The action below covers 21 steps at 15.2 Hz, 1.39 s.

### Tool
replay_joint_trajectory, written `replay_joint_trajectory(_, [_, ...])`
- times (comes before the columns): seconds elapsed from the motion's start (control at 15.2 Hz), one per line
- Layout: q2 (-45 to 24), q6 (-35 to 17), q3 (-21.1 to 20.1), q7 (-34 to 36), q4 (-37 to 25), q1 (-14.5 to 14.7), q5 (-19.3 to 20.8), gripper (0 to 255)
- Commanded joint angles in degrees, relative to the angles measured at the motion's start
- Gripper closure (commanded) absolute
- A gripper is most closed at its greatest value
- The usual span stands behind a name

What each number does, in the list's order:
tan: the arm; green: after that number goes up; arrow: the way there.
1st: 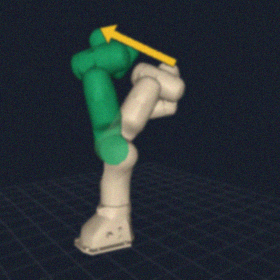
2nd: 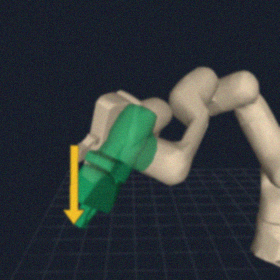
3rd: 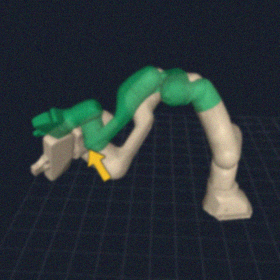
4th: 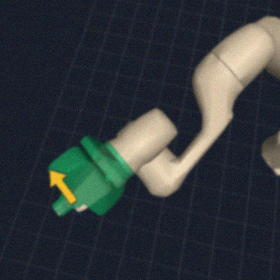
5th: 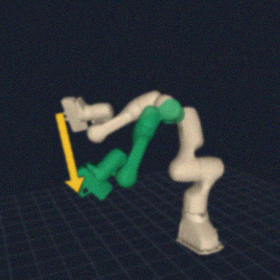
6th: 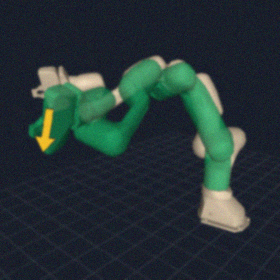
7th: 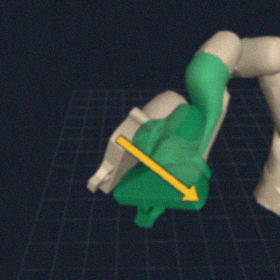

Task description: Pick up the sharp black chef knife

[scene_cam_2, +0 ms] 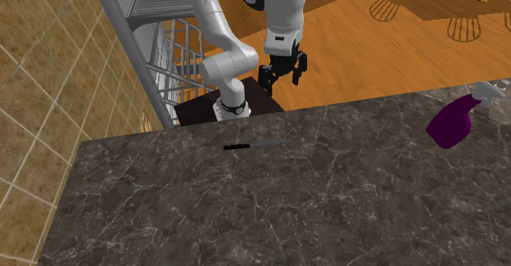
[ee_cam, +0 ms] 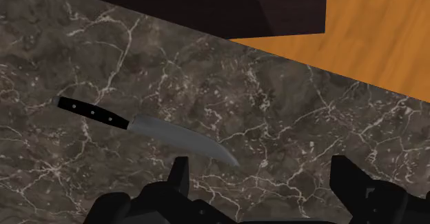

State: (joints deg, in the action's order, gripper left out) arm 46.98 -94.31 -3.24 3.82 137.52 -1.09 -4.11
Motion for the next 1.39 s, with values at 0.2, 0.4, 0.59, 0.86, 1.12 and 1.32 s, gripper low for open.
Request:
replay_joint_trajectory(0.2, [1.30,-3.52,4.51,-15.28,5.30,3.58,4.77,0])
replay_joint_trajectory(0.4, [1.44,-7.76,9.52,-30.48,9.62,6.74,10.12,0])
replay_joint_trajectory(0.59, [0.17,-12.84,14.99,-45.53,12.82,9.64,15.78,0])
replay_joint_trajectory(0.86, [-3.54,-20.28,22.15,-63.82,15.10,13.19,22.59,0])
replay_joint_trajectory(1.12, [-4.47,-23.71,22.91,-63.48,17.62,12.95,23.37,0])
replay_joint_trajectory(1.32, [-5.40,-26.39,23.49,-63.24,19.39,12.76,23.98,0])
